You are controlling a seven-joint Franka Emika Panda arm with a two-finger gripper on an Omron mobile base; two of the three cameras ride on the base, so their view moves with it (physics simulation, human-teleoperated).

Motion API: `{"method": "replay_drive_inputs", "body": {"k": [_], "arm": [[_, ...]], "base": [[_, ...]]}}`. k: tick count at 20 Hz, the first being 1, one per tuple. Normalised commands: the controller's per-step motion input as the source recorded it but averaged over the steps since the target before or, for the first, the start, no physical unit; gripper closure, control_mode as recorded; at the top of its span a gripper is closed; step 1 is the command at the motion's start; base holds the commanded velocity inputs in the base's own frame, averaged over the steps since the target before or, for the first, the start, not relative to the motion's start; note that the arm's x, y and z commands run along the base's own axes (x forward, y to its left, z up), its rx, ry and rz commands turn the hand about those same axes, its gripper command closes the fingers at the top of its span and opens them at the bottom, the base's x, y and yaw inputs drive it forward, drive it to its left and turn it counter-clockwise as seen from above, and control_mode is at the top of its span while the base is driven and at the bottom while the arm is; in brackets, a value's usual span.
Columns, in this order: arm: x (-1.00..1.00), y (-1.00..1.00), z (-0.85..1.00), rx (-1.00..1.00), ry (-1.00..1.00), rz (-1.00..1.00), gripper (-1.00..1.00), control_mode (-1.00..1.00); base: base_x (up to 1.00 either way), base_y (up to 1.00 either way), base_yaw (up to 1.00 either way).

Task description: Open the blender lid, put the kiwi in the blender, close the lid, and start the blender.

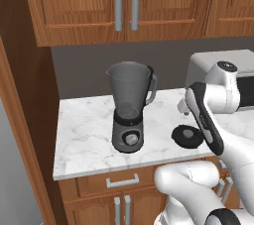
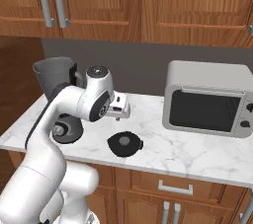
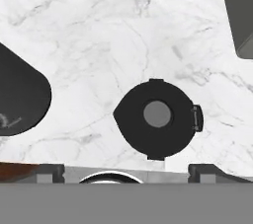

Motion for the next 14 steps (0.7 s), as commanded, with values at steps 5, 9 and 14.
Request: {"method": "replay_drive_inputs", "body": {"k": [5,9,14], "arm": [[0.04,-0.41,-0.77,0.00,0.24,-0.09,-1.00,-1.00],[0.14,-0.15,-0.66,0.00,0.17,-0.01,-1.00,-1.00],[0.21,-0.06,-0.54,0.00,0.05,0.00,-1.00,-1.00]], "base": [[0.00,0.00,0.00],[0.00,0.00,0.00],[0.00,0.00,0.00]]}}
